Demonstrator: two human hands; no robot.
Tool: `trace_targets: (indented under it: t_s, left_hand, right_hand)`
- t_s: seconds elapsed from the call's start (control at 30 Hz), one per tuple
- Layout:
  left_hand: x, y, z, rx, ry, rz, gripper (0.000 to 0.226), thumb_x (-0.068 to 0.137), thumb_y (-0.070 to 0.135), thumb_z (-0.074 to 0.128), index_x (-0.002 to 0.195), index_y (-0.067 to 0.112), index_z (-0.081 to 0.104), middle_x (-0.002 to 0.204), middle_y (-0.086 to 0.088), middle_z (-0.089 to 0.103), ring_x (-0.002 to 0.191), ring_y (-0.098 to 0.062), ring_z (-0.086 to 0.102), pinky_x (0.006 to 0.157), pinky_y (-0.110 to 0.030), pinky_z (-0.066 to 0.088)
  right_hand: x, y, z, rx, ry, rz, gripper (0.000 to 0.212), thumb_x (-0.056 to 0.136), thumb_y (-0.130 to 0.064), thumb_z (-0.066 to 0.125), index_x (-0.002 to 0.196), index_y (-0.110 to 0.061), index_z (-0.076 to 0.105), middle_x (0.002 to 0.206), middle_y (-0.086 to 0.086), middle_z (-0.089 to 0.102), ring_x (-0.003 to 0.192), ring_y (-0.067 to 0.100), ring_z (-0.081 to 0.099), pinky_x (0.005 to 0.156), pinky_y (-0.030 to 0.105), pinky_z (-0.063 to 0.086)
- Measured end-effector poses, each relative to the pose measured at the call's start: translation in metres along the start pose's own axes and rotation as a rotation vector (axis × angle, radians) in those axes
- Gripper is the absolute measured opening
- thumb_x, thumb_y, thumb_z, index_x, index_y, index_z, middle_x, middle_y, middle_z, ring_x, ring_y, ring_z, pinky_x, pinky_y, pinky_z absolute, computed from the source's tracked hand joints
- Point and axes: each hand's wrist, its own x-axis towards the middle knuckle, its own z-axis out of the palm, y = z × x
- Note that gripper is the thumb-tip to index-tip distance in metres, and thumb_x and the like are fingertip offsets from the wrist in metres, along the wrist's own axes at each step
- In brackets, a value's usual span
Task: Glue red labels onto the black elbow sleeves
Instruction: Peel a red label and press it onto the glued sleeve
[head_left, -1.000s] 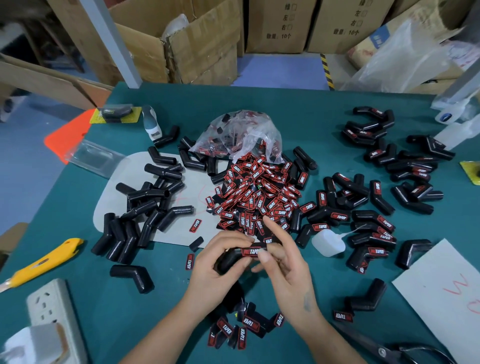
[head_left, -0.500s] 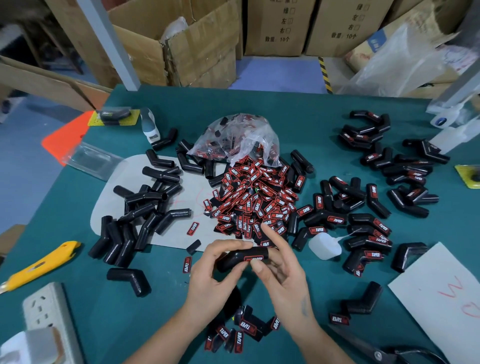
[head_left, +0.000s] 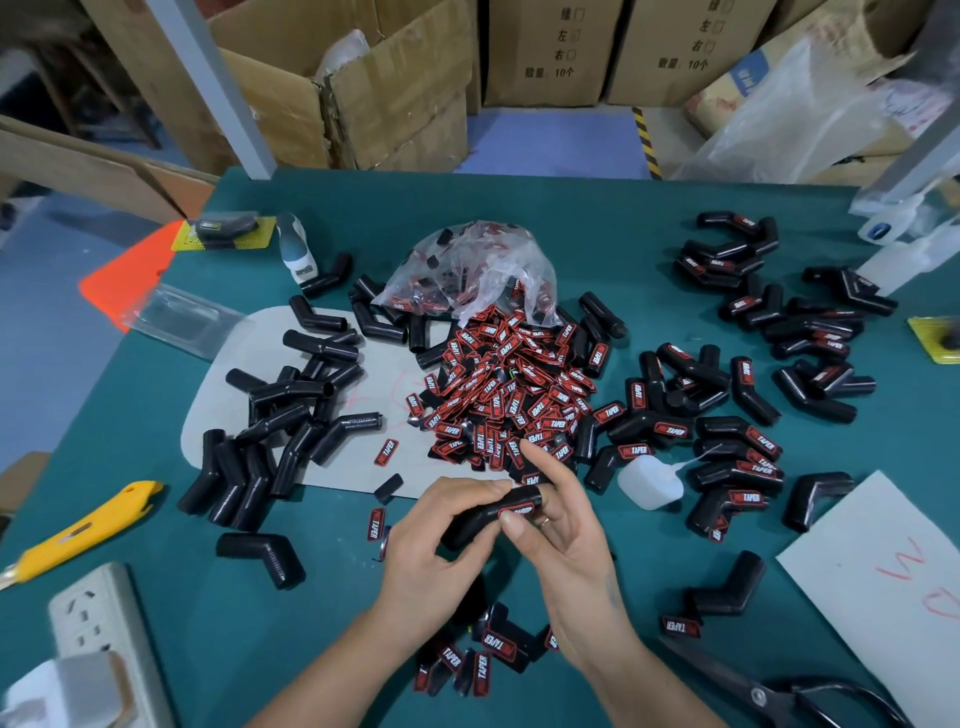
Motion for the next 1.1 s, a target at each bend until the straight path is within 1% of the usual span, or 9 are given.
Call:
trace_targets:
  t_s: [0.23, 0.37, 0.47, 0.57, 0.67, 0.8, 0.87, 1.0, 1.1]
  left_hand:
    - [0.002, -0.001, 0.001, -0.021, 0.004, 0.024, 0.024, 0.092, 0.01, 0.075, 0.113, 0.021, 0.072, 0.118, 0.008, 0.075, 0.11, -0.016, 0.073, 0.098, -0.027, 0.054]
    - [0.002, -0.002, 0.0, -0.016, 0.008, 0.026, 0.029, 0.09, 0.003, 0.078, 0.112, 0.022, 0.072, 0.118, 0.009, 0.074, 0.11, -0.016, 0.072, 0.099, -0.025, 0.053]
    - [0.003, -0.002, 0.0, -0.042, -0.008, 0.025, 0.023, 0.093, 0.008, 0.074, 0.112, 0.021, 0.073, 0.119, 0.006, 0.073, 0.111, -0.019, 0.072, 0.1, -0.029, 0.053]
    - [0.005, -0.005, -0.001, -0.032, -0.048, 0.027, 0.028, 0.092, 0.0, 0.074, 0.113, 0.018, 0.073, 0.121, 0.003, 0.071, 0.114, -0.022, 0.07, 0.101, -0.031, 0.052]
    - [0.006, -0.007, -0.003, -0.02, -0.087, 0.006, 0.031, 0.093, -0.002, 0.071, 0.116, 0.019, 0.073, 0.123, 0.003, 0.07, 0.117, -0.023, 0.068, 0.104, -0.032, 0.051]
    - [0.005, -0.01, -0.003, 0.018, -0.087, -0.001, 0.031, 0.092, -0.001, 0.072, 0.116, 0.019, 0.074, 0.123, 0.007, 0.069, 0.117, -0.02, 0.069, 0.104, -0.03, 0.051]
    - [0.003, -0.01, -0.002, 0.026, -0.09, -0.006, 0.032, 0.092, 0.0, 0.073, 0.116, 0.021, 0.074, 0.124, 0.006, 0.069, 0.117, -0.019, 0.069, 0.104, -0.029, 0.051]
    - [0.003, -0.009, -0.002, 0.014, -0.084, -0.008, 0.025, 0.094, 0.007, 0.071, 0.116, 0.019, 0.075, 0.123, 0.004, 0.07, 0.116, -0.019, 0.07, 0.104, -0.029, 0.051]
    - [0.005, -0.007, -0.002, 0.022, -0.074, -0.006, 0.028, 0.093, 0.004, 0.073, 0.115, 0.021, 0.076, 0.121, 0.004, 0.071, 0.114, -0.019, 0.071, 0.102, -0.03, 0.053]
  right_hand:
    - [0.0, -0.002, -0.001, 0.052, -0.012, -0.007, 0.063, 0.095, -0.032, 0.079, 0.152, -0.03, 0.052, 0.124, 0.009, 0.072, 0.119, 0.02, 0.065, 0.106, 0.029, 0.048]
    - [0.001, -0.002, -0.001, 0.078, -0.015, -0.017, 0.057, 0.094, -0.031, 0.076, 0.149, -0.031, 0.057, 0.107, 0.008, 0.072, 0.097, 0.018, 0.062, 0.099, 0.031, 0.05]
    - [0.0, -0.002, -0.003, 0.079, -0.007, -0.023, 0.052, 0.096, -0.026, 0.07, 0.146, -0.033, 0.06, 0.094, 0.006, 0.069, 0.091, 0.02, 0.058, 0.095, 0.031, 0.05]
    - [0.0, -0.002, -0.004, 0.059, -0.002, -0.022, 0.048, 0.1, -0.019, 0.063, 0.144, -0.036, 0.061, 0.088, 0.003, 0.068, 0.089, 0.019, 0.06, 0.089, 0.029, 0.051]
    - [0.001, -0.003, -0.004, 0.03, -0.018, -0.013, 0.052, 0.1, -0.016, 0.064, 0.145, -0.04, 0.058, 0.099, 0.005, 0.072, 0.092, 0.017, 0.062, 0.088, 0.027, 0.053]
    - [0.001, -0.003, -0.002, -0.008, -0.02, 0.009, 0.061, 0.092, -0.022, 0.076, 0.146, -0.043, 0.056, 0.122, 0.005, 0.074, 0.101, 0.01, 0.065, 0.097, 0.025, 0.052]
    - [0.001, -0.003, -0.001, -0.017, -0.001, 0.015, 0.061, 0.091, -0.023, 0.077, 0.145, -0.043, 0.057, 0.128, 0.004, 0.073, 0.108, 0.01, 0.066, 0.101, 0.027, 0.051]
    - [0.001, -0.004, -0.001, 0.002, 0.013, 0.016, 0.06, 0.092, -0.021, 0.077, 0.146, -0.039, 0.057, 0.131, 0.006, 0.072, 0.115, 0.012, 0.067, 0.1, 0.025, 0.051]
    - [0.002, -0.003, -0.002, 0.032, 0.012, 0.027, 0.058, 0.094, -0.017, 0.075, 0.146, -0.036, 0.058, 0.131, 0.008, 0.072, 0.119, 0.016, 0.067, 0.1, 0.024, 0.05]
